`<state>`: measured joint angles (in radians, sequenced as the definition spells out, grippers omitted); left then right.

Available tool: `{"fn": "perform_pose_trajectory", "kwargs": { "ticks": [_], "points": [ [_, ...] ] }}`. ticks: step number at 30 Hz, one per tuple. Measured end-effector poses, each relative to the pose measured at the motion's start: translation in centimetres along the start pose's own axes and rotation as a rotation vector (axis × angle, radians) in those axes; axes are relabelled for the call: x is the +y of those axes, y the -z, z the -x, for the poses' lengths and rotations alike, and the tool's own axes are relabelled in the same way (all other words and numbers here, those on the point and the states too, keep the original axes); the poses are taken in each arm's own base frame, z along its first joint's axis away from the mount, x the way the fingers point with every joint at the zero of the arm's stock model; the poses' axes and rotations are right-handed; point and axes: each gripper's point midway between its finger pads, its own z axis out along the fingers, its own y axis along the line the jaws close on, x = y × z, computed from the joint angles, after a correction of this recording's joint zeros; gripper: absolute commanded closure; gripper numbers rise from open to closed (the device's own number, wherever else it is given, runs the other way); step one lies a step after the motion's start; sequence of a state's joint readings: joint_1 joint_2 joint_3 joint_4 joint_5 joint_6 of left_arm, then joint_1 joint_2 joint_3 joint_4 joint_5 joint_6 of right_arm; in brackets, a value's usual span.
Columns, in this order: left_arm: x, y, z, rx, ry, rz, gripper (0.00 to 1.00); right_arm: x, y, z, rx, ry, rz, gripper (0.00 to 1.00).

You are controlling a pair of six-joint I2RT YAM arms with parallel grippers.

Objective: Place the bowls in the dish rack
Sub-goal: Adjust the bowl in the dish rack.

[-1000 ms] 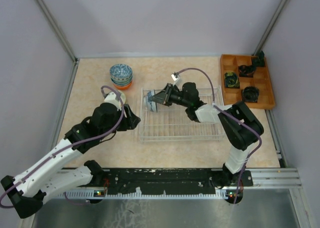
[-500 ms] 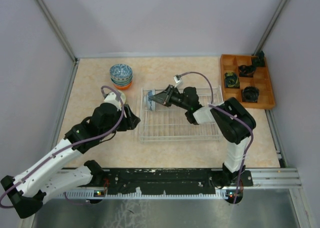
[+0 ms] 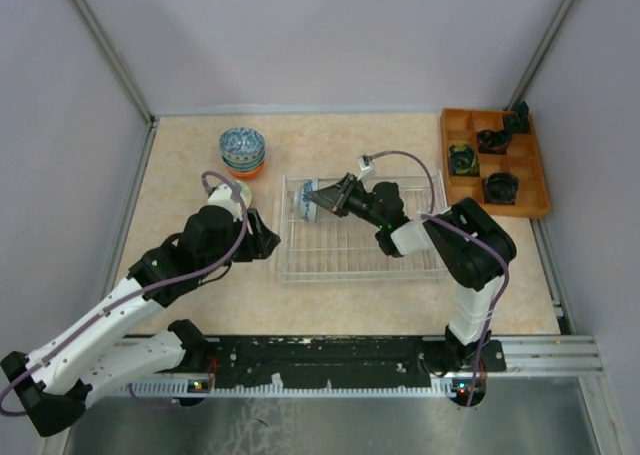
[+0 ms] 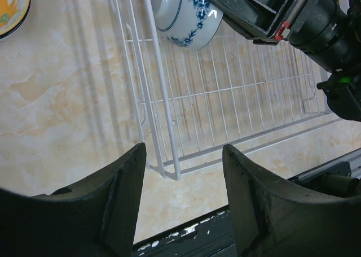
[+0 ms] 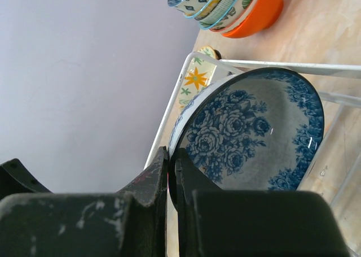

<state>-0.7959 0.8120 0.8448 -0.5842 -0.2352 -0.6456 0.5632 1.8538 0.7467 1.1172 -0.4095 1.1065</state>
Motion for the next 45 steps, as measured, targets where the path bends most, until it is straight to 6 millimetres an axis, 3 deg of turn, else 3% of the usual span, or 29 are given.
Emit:
{"fn": "perform_pose_trajectory", "kwargs": {
  "ticks": [9, 21, 37, 45],
  "points": [
    [-0.1, 0.0, -0.1, 0.003, 0.001, -0.003, 0.37, -0.2, 0.7, 0.2, -0.031, -0.005, -0.013, 0.99],
    [0.3, -0.3, -0.6, 0.014, 0.0, 0.005, 0.37, -0.6, 1.1, 0.4, -0.052, -0.017, -0.039, 0.71],
    [0.3, -0.5, -0.7, 0.02, -0.001, 0.007, 0.38, -1.6, 1.5, 0.1, -0.035, -0.006, -0.095, 0.53],
    [0.3, -0.5, -0.7, 0.02, -0.001, 0.007, 0.38, -1.9, 1.8, -0.1, -0.017, 0.014, -0.126, 0.48]
  ]
}}
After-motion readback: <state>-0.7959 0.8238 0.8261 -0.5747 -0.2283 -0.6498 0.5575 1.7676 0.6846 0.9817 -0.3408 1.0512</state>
